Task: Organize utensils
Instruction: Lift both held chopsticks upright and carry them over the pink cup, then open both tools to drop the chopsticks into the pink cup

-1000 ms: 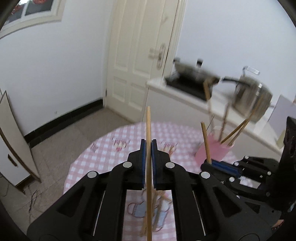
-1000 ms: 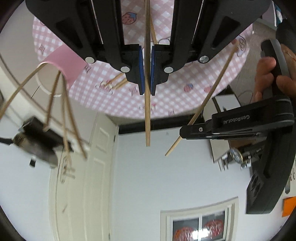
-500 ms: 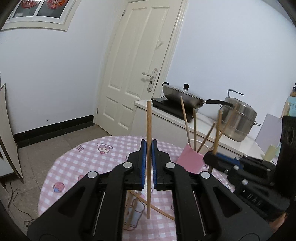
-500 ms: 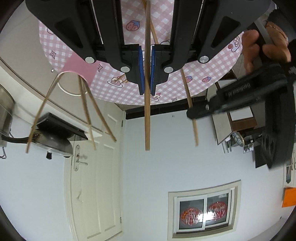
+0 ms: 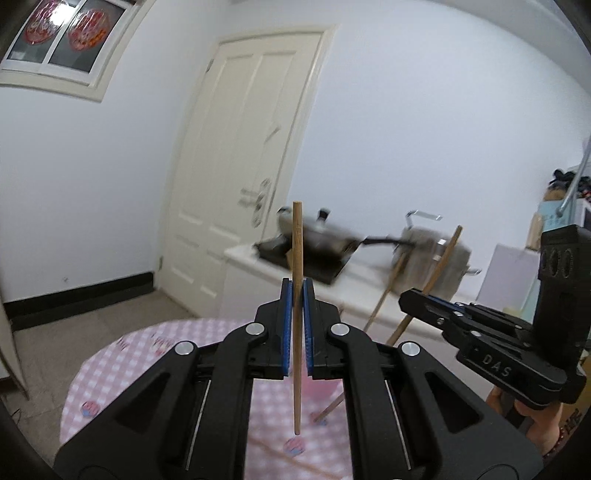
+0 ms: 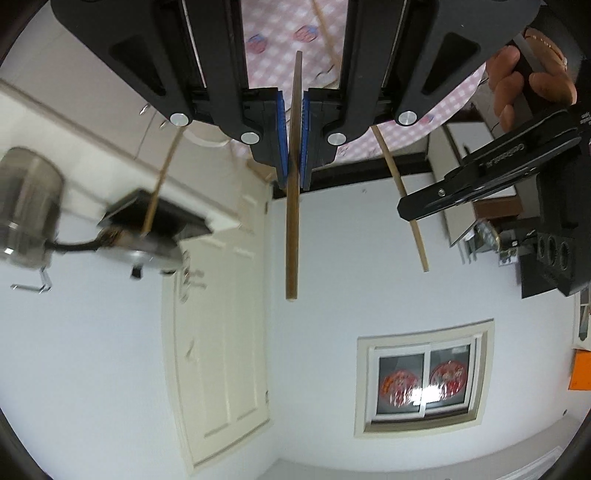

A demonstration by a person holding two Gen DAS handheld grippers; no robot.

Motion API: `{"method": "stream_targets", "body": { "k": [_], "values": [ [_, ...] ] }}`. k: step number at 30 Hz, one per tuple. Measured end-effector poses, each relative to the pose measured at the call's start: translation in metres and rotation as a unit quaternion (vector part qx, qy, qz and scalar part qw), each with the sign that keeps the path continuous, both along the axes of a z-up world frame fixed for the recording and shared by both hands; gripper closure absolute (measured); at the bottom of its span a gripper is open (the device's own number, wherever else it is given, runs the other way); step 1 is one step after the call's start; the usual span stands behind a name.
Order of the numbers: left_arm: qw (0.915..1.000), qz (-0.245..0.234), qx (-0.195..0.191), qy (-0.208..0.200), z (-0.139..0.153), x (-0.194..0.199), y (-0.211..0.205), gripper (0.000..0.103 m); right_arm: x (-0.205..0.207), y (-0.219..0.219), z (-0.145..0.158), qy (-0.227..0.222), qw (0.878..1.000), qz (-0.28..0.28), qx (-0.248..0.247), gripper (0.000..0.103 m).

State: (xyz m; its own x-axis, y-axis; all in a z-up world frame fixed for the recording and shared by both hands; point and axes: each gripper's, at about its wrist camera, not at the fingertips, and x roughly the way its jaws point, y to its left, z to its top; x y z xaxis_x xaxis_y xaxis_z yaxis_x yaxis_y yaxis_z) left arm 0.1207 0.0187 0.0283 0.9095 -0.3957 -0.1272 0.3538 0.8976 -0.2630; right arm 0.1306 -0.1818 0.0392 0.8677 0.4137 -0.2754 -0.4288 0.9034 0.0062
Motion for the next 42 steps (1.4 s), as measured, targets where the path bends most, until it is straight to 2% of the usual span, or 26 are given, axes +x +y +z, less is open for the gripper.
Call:
{"method": "stream_targets", "body": {
  "k": [5,7,15,20,26,30,37,42],
  "values": [
    [0.9989,-0.016,-0.036,-0.027,0.018,0.009,-0.020,0.097,0.005,-0.015,0.017,-0.035,0.999,-0.033,-0.007,0.098],
    [0.9983,-0.007,-0.044,-0.038,0.024,0.012,-0.027,0.097,0.009,-0.021,0.021,-0.044,0.998,-0.043,-0.001,0.098],
    [0.9952,0.023,-0.038,-0.088,0.032,0.033,-0.073,0.097,0.033,-0.033,0.023,-0.080,0.994,-0.074,0.001,0.098],
    [0.9960,0.032,-0.027,-0.078,0.020,0.056,-0.096,0.097,0.047,-0.042,0.024,-0.099,0.991,-0.084,0.020,0.098],
    [0.9969,0.039,-0.018,-0.067,0.004,0.072,-0.104,0.097,0.061,-0.050,0.020,-0.109,0.989,-0.090,0.040,0.098],
    [0.9977,0.034,-0.003,-0.058,-0.005,0.079,-0.106,0.097,0.074,-0.050,0.010,-0.096,0.991,-0.090,0.040,0.098],
    [0.9982,0.021,0.026,-0.050,-0.013,0.083,-0.113,0.097,0.075,-0.043,0.008,-0.115,0.989,-0.084,0.030,0.098],
    [0.9986,0.013,0.030,-0.041,-0.017,0.085,-0.112,0.097,0.077,-0.043,0.010,-0.124,0.988,-0.084,0.031,0.098]
  ]
}}
